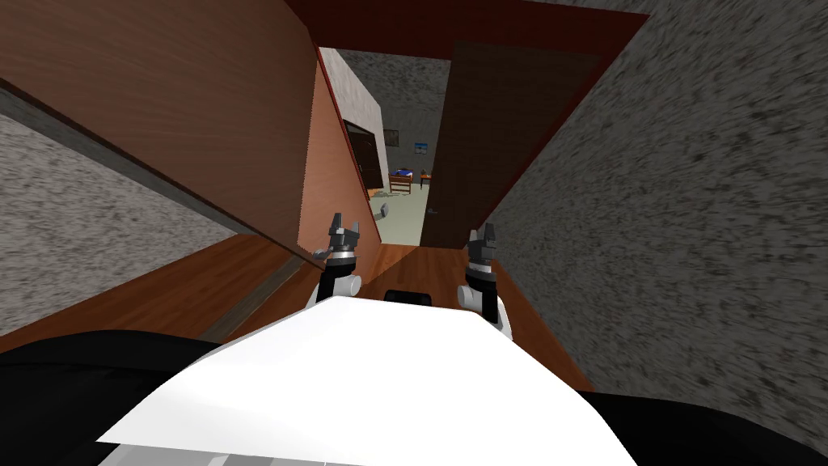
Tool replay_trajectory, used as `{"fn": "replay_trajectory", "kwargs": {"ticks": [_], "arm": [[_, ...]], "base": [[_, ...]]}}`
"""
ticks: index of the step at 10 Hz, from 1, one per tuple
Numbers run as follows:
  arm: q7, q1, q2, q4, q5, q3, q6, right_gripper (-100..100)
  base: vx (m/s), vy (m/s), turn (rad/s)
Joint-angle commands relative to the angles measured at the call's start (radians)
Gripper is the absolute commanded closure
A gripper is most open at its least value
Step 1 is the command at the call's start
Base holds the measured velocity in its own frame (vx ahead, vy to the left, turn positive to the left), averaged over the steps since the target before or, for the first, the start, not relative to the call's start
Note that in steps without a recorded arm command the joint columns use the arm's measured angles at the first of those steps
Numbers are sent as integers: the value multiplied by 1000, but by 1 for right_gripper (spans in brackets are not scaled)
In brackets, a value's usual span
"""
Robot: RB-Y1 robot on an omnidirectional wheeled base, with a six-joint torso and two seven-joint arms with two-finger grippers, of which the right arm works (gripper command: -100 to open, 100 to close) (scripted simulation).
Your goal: Pull the door open
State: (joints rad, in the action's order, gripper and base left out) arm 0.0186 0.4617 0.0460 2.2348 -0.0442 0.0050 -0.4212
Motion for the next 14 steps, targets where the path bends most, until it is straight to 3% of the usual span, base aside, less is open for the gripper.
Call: {"fn": "replay_trajectory", "kwargs": {"ticks": [1, 14], "arm": [[-3, -16, 5, -44, 3, -1, -12, -100], [-38, -112, 54, -365, 36, -24, -94, -100]], "base": [[101, 14, 34], [93, 7, 38]]}}
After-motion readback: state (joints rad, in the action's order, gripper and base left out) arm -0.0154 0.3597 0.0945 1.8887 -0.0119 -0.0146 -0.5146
